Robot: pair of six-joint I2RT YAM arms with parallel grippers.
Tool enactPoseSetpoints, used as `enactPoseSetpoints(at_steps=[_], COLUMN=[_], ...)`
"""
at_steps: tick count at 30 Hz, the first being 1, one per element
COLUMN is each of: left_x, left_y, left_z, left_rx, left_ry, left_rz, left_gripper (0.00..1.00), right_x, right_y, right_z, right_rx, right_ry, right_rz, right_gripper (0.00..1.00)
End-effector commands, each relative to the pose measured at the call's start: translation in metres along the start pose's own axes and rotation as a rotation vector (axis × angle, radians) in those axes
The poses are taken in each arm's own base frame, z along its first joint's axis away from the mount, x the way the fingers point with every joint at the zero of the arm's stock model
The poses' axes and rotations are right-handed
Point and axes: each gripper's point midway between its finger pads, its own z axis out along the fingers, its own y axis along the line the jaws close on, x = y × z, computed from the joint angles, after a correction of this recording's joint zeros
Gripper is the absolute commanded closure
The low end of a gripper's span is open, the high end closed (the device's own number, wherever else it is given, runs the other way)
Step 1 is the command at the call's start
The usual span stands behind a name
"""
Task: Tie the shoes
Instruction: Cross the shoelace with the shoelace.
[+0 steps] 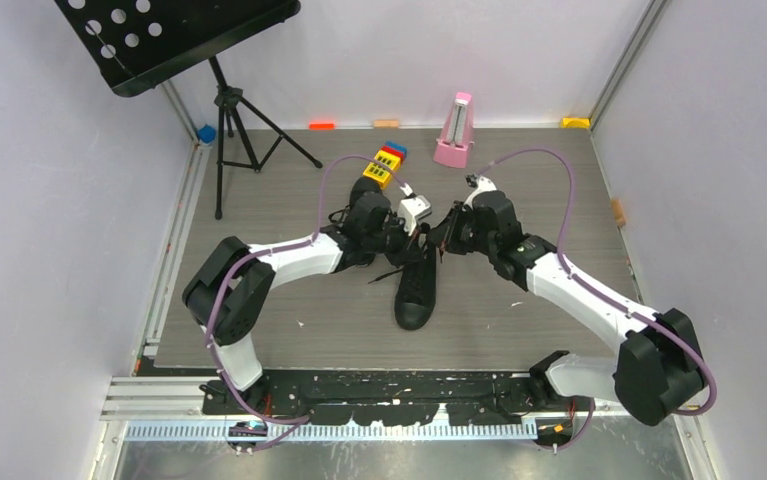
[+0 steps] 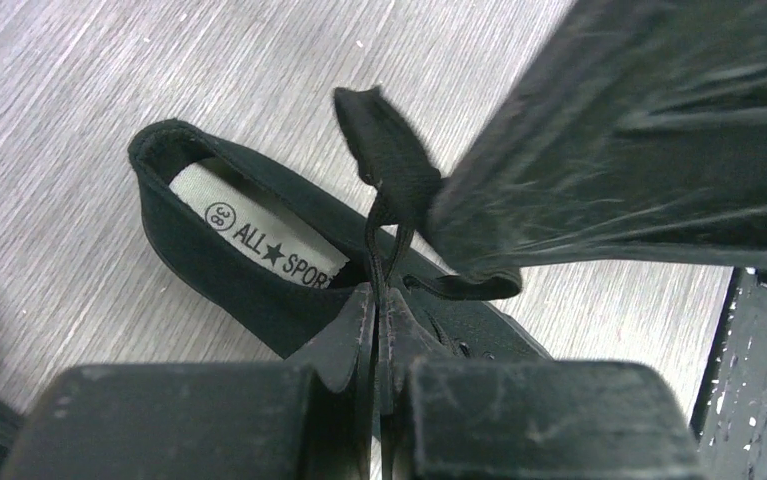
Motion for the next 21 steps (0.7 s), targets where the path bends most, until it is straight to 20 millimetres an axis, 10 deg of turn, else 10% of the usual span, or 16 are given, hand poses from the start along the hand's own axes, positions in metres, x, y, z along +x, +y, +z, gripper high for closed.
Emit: enactPoseSetpoints(at_steps=[1,21], left_x=[-0.015,-0.02], left_y=[-0.008,-0.015], left_z=[0.0,-0.002], left_rx=[0.018,0.045], left_ry=[-0.036,-0.115], left_rz=[0.083,0.158], left_gripper=[1.0,1.0], right_x=[-0.025,-0.021], right_y=[0.023,-0.026], right_z=[0.012,0.043], right_rx=[-0.067,0.021], right_ry=[-0.053,0.091], right_rz=[-0.024,0.158], right_gripper=[1.0,0.94])
